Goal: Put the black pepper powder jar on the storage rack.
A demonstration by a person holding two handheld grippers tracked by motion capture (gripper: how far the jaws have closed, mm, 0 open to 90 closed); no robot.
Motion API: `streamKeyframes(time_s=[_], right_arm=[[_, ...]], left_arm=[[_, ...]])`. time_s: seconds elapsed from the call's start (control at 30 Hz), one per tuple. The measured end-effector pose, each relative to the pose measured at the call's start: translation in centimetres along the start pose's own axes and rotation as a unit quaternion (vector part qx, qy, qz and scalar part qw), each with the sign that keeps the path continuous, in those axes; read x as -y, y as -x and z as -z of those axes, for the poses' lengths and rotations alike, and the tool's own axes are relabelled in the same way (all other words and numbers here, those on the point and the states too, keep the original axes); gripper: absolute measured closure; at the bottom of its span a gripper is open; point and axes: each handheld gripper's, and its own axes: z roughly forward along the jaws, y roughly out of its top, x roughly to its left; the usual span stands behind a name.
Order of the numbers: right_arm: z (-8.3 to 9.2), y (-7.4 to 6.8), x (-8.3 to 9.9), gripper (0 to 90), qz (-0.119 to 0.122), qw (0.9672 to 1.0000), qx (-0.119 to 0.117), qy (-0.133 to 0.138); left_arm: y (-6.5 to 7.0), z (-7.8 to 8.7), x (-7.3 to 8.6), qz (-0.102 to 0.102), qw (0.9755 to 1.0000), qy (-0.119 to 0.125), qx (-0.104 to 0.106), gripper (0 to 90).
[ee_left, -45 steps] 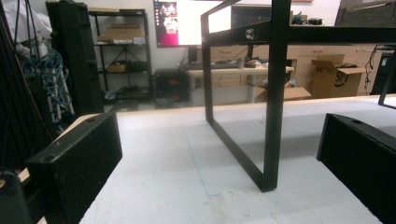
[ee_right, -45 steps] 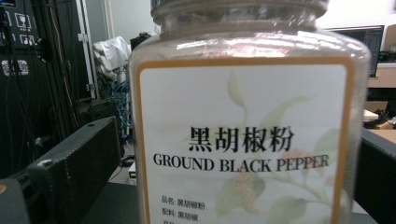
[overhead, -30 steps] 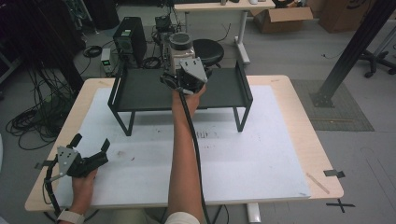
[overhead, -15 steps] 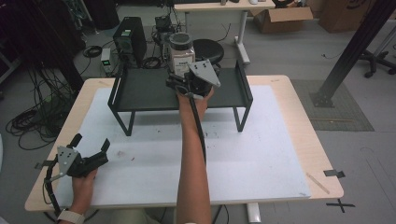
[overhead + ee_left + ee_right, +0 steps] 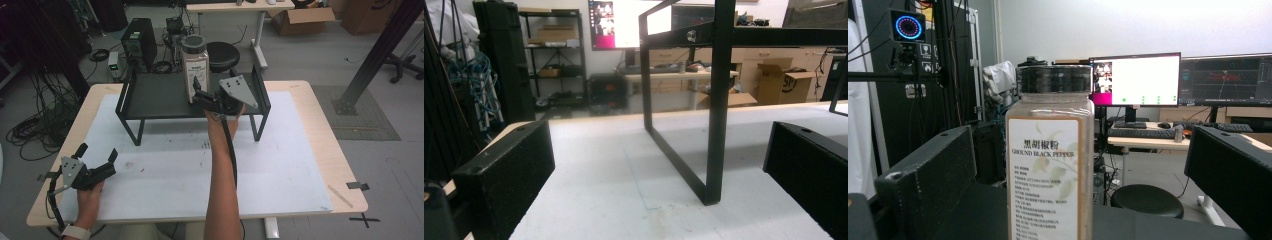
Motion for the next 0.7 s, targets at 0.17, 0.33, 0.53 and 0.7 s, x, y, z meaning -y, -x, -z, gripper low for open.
streamKeyframes(time_s=[0.17,0.33,0.53,0.7], right_arm=[[1.2,0.6,0.0,0.0,-0.003,0.9999,-0.011,0.004],[2.3,1.0,0.3,0.0,0.002,0.9999,-0.013,0.003],[3.8,1.6,1.0,0.0,0.007,0.9999,-0.005,0.005],[4.8,2.2,1.6,0.0,0.011,0.9999,0.002,0.005]], left_arm=[[0.0,0.0,0.0,0.0,1.0,0.0,0.0,0.5],[0.0,0.0,0.0,0.0,1.0,0.0,-0.001,0.5],[0.0,0.0,0.0,-0.001,1.0,0.0,0.0,0.5],[0.0,0.0,0.0,0.0,1.0,0.0,0.0,0.5]])
